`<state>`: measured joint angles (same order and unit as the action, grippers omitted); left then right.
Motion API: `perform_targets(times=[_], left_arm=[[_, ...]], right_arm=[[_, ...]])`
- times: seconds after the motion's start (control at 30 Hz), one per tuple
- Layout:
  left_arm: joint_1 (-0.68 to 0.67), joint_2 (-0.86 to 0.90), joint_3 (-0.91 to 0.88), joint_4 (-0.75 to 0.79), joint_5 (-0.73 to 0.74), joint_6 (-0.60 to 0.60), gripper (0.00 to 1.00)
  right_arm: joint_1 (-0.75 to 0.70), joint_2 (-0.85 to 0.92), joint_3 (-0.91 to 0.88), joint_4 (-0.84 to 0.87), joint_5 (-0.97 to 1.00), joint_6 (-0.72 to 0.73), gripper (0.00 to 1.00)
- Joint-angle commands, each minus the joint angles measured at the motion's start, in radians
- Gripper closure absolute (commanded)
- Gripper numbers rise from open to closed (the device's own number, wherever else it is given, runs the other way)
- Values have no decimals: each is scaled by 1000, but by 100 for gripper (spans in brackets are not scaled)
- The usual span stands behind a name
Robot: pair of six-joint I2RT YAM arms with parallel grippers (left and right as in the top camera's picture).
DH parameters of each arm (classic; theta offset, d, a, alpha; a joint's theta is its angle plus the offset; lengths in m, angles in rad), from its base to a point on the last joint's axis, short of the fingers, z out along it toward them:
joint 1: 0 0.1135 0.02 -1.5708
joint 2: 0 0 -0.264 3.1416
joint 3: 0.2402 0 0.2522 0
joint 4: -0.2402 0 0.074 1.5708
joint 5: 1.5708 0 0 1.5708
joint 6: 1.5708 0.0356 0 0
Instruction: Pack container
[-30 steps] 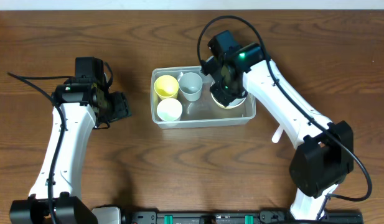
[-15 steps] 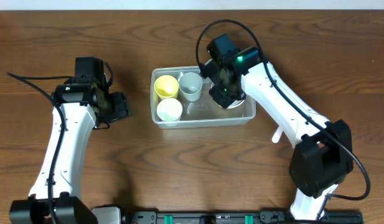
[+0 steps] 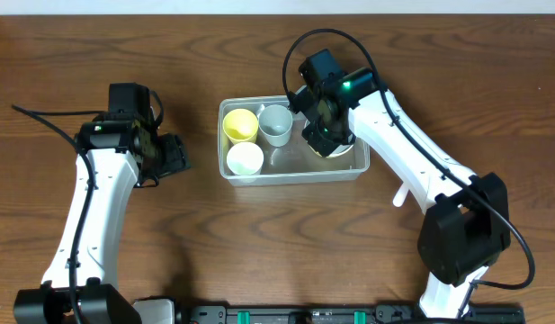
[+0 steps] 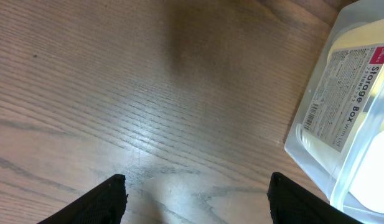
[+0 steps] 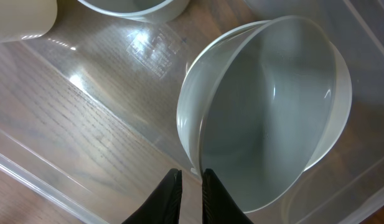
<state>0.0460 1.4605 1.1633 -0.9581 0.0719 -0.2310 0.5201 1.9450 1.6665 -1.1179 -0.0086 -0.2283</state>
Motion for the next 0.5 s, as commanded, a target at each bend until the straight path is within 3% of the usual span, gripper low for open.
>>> perform_targets(times=[0.0,0.37,0.47], left_arm=[[6,2,22,-3,-4,14,27],[6,2,22,-3,-4,13,27],[6,2,22,-3,-5,13,27]], right_arm=[[-5,27,-9,0,-2,-6,86],[-5,34,-12,4,13,-6,88],[-5,34,-12,7,13,-11,94]])
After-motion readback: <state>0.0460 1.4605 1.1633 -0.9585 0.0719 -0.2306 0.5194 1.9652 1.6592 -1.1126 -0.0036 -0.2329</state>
